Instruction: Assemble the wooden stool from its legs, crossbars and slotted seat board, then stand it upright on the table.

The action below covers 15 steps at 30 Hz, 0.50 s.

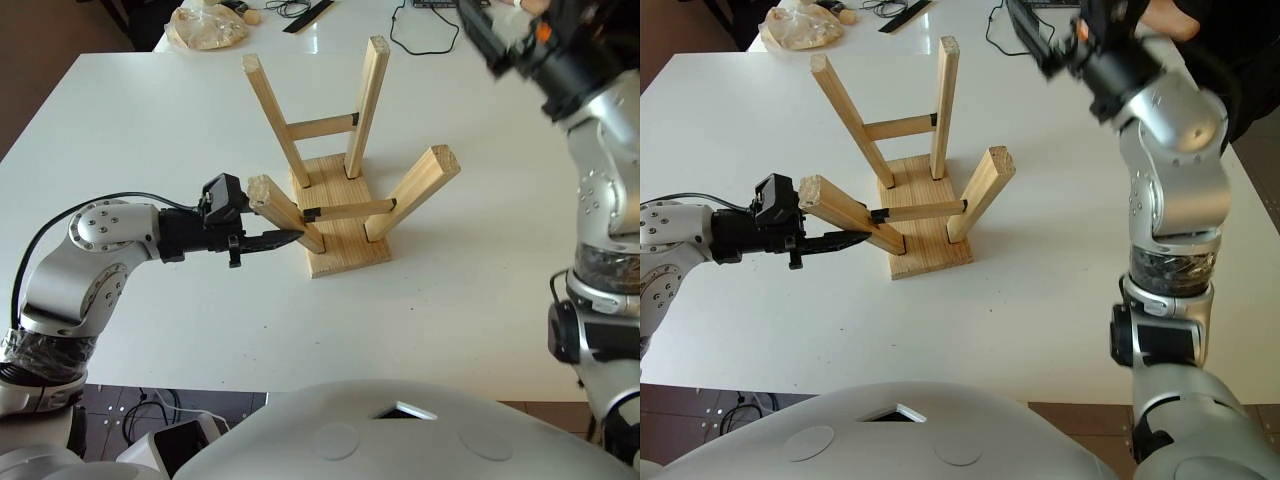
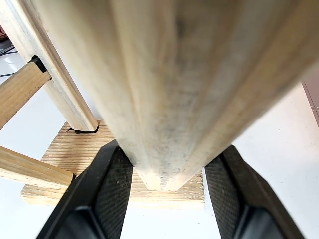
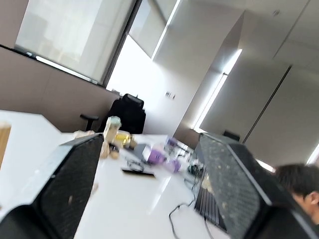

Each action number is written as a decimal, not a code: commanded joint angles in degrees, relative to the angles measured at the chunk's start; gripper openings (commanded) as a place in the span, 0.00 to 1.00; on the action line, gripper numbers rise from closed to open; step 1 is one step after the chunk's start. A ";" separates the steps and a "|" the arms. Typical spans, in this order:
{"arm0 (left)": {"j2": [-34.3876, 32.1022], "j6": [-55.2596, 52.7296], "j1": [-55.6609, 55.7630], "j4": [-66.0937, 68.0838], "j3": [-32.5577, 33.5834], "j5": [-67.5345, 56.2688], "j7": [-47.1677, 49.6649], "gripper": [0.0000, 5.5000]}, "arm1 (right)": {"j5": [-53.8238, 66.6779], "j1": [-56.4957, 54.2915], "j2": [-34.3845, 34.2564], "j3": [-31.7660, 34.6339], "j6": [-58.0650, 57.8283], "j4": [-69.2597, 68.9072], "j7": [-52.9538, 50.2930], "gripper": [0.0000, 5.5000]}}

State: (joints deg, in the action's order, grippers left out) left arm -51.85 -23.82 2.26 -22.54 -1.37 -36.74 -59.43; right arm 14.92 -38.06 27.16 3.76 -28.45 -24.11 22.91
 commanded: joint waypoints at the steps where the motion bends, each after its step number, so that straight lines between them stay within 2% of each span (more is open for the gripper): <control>1: -0.43 -3.49 -4.81 2.75 -3.66 3.83 0.10 0.38 | 0.61 -7.31 -2.94 -6.45 -12.62 -5.23 -3.06 0.64; 4: -0.71 -3.43 -5.75 2.41 -2.93 3.47 0.42 0.38 | 4.72 -8.76 -9.97 -10.27 -25.82 -7.90 -6.89 0.64; 7: -1.24 -3.06 -6.48 2.66 -2.45 3.57 0.31 0.38 | 7.24 -7.04 -13.68 -12.33 -33.75 -11.02 -8.51 0.64; 11: -1.13 -3.11 -7.24 2.21 -1.79 3.31 0.96 0.38 | 6.48 -3.20 -8.86 -22.57 -38.15 -13.47 -6.00 0.64; 15: -0.59 -2.96 -7.96 1.85 -1.69 3.47 1.62 0.38 | 3.33 -1.86 -4.54 -31.43 -36.05 -11.97 -3.73 0.64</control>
State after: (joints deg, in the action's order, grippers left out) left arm -51.74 -22.44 -0.48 -23.31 0.14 -36.95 -58.32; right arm 20.62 -40.14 20.29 -23.66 -65.82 -37.09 18.19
